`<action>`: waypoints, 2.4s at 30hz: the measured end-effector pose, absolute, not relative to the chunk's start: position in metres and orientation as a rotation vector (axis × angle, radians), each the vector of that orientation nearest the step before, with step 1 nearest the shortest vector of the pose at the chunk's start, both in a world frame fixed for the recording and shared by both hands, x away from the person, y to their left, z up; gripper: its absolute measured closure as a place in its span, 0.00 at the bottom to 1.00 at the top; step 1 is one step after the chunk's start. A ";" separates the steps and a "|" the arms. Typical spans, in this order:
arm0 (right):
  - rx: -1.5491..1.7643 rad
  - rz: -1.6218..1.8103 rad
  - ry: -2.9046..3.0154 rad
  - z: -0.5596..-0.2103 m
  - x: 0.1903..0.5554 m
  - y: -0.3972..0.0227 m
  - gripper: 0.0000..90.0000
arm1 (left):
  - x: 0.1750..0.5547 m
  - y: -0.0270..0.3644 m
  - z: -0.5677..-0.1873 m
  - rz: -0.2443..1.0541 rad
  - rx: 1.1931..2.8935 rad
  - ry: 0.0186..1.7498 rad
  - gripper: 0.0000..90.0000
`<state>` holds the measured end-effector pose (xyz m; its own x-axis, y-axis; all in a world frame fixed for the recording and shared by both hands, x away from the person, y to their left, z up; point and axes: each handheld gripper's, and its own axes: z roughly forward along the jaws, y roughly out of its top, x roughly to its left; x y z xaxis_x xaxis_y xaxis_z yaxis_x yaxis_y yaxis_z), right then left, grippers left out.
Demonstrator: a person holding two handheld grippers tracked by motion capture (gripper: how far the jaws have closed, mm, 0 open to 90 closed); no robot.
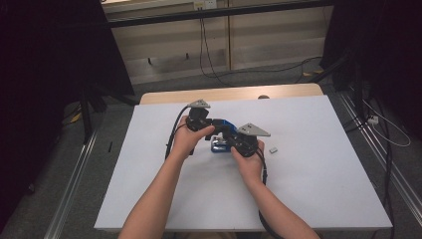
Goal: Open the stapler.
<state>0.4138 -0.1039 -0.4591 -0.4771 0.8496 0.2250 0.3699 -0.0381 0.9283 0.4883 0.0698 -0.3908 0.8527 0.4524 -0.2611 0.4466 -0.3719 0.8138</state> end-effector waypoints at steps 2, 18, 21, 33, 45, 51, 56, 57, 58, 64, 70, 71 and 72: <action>1.277 1.526 1.823 -0.459 0.414 -0.104 1.00 | 0.488 0.069 -0.391 0.011 2.017 0.653 0.61; 1.251 1.525 1.785 -0.456 0.408 -0.105 1.00 | 0.489 0.072 -0.390 0.010 2.001 0.648 0.67; 1.257 1.517 1.800 -0.458 0.407 -0.103 1.00 | 0.489 0.073 -0.389 0.015 2.017 0.648 0.69; 1.286 1.486 1.834 -0.463 0.408 -0.107 1.00 | 0.482 0.069 -0.385 0.023 2.015 0.674 0.70; 1.271 1.490 1.866 -0.459 0.400 -0.117 1.00 | 0.471 0.064 -0.381 0.064 2.016 0.712 0.71; 1.288 1.511 1.870 -0.459 0.399 -0.116 1.00 | 0.467 0.065 -0.380 0.074 2.021 0.744 0.71; 1.279 1.508 1.871 -0.459 0.402 -0.110 1.00 | 0.469 0.071 -0.386 0.070 2.001 0.728 0.70; 1.280 1.509 1.869 -0.459 0.403 -0.109 1.00 | 0.470 0.072 -0.387 0.067 2.000 0.726 0.70; 1.280 1.507 1.869 -0.459 0.404 -0.108 1.00 | 0.471 0.073 -0.388 0.066 1.997 0.723 0.70; 1.288 1.498 1.846 -0.458 0.407 -0.103 1.00 | 0.477 0.076 -0.393 0.084 1.991 0.656 0.69; 1.264 1.491 1.823 -0.453 0.407 -0.098 1.00 | 0.480 0.080 -0.394 0.078 1.954 0.651 0.67; 1.264 1.491 1.822 -0.453 0.407 -0.099 1.00 | 0.480 0.081 -0.394 0.074 1.950 0.652 0.65; 1.269 1.499 1.816 -0.453 0.408 -0.099 1.00 | 0.480 0.081 -0.393 0.078 1.950 0.653 0.64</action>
